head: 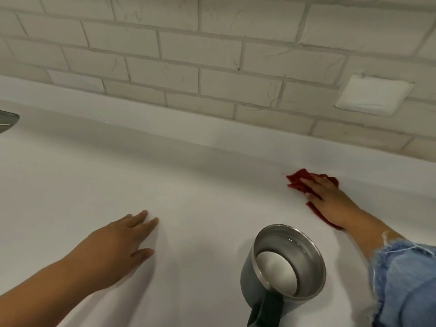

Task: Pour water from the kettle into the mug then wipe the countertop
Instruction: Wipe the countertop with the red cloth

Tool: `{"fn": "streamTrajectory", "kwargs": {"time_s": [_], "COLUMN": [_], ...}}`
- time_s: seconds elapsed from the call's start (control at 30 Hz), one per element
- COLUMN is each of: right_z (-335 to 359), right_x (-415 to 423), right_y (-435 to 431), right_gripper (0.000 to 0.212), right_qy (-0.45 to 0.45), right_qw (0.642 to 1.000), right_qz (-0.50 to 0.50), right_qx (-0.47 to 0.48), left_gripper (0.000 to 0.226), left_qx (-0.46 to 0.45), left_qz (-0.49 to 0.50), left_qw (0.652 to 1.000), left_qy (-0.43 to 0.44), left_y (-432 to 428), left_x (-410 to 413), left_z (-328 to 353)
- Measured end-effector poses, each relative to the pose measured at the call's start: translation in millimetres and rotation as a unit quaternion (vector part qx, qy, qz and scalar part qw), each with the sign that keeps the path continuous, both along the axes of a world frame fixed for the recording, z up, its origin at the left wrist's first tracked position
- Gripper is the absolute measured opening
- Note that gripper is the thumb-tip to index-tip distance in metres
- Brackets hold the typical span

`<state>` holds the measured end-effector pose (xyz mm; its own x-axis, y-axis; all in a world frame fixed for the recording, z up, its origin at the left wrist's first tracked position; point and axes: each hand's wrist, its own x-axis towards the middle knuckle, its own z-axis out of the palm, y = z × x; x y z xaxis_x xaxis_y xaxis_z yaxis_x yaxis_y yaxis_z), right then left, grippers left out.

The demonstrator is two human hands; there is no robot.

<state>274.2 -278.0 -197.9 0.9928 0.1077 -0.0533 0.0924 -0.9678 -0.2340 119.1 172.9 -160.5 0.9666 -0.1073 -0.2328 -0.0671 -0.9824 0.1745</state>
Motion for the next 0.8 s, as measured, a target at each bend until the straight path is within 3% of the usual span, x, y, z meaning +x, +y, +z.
{"fn": "streamTrajectory", "kwargs": {"time_s": [0.13,0.23,0.3,0.37,0.4,0.43,0.5,0.57,0.67,0.8], "right_z": [-3.5,0.8,12.2,30.0,39.9,46.3,47.6,32.5,-1.5,-5.4], "right_x": [24.1,27.2,13.3,-3.1,-8.6,-9.7,-5.0,-6.9,-17.9,-17.3], "right_y": [25.0,82.2,120.4,135.7,132.6,121.5,84.2,42.7,13.4,14.8], "right_gripper": [0.054,0.069,0.056,0.044,0.043,0.042,0.038,0.045,0.058,0.057], "right_qy": [0.008,0.003,0.104,0.229,0.218,0.168,0.033,0.024,0.097,0.081], "right_qw": [0.994,0.996,0.978,0.899,0.868,0.865,0.928,0.987,0.992,0.992], "right_qz": [-0.095,0.059,0.173,0.190,0.176,0.139,0.025,-0.058,-0.071,-0.073], "right_qx": [-0.059,-0.068,0.054,0.320,0.409,0.451,0.371,0.149,-0.042,-0.066], "left_gripper": [0.065,0.065,0.063,0.056,0.049,0.044,0.040,0.043,0.048,0.050], "left_qx": [0.012,0.021,0.019,0.016,0.011,-0.001,-0.044,-0.096,-0.167,-0.141], "left_qz": [-0.008,-0.005,0.004,0.019,0.024,0.026,0.006,-0.053,-0.156,-0.220], "left_qw": [1.000,1.000,1.000,0.999,0.999,0.997,0.993,0.984,0.963,0.963], "left_qy": [-0.002,-0.003,-0.007,-0.027,-0.047,-0.072,-0.113,-0.139,-0.146,-0.067], "left_y": [0.2,-1.6,-4.7,-8.1,-11.9,-17.4,-36.8,-66.0,-113.7,-149.1], "left_x": [1.6,3.0,3.4,6.3,10.4,15.8,28.7,41.9,58.3,78.8], "left_z": [-1.1,0.7,1.9,3.1,3.6,3.7,4.8,6.3,8.5,-4.5]}}
